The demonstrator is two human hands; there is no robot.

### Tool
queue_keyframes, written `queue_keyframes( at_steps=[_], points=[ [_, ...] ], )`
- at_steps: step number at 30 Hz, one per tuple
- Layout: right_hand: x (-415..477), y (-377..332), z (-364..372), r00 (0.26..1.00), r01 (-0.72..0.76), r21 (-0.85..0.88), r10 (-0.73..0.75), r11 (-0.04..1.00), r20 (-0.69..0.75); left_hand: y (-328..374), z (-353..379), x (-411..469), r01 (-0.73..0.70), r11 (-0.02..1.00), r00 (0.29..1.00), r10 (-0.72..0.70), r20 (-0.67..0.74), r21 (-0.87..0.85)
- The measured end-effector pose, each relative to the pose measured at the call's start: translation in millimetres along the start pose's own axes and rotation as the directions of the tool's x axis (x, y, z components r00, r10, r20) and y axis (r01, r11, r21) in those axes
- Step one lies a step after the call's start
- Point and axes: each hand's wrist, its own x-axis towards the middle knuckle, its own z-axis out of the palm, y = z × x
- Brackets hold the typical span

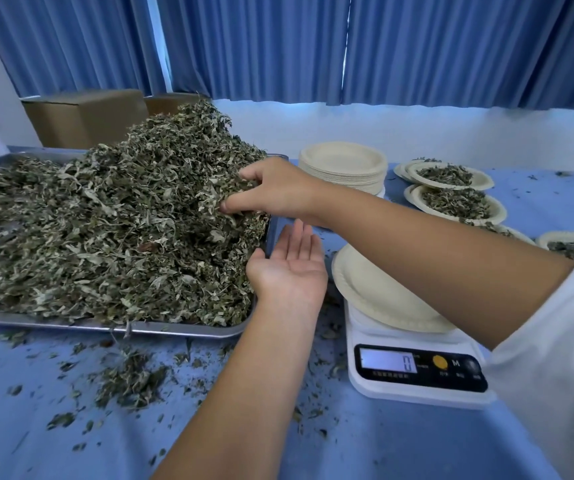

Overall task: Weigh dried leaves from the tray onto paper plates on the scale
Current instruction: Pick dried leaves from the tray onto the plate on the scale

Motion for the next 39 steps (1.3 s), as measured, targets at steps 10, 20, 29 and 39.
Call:
queue_keyframes(
  at_steps=[10, 20, 29, 39],
  points=[
    [-32, 7, -34, 0.999, 0.007, 0.167, 0.000, 0.986, -0.044, -1, 2, -2, -0.026, 1.000, 0.999, 0.026, 0.022, 0.012],
    [-41, -6, -41, 0.997, -0.004, 0.169, 0.017, 0.986, -0.076, -3, 2, -4, -0.041, 0.998, 0.999, 0.040, 0.020, 0.045],
    [-92, 3, -81, 0.991, 0.073, 0.212, -0.047, 0.975, -0.123, -9, 0, -3, -0.049, 0.991, 0.998, 0.045, 0.033, 0.127],
    [-140, 52, -108, 0.967, -0.133, 0.222, 0.175, 0.966, -0.186, -16, 1, -5, -0.070, 0.980, 0.997, 0.061, 0.053, 0.188]
  ],
)
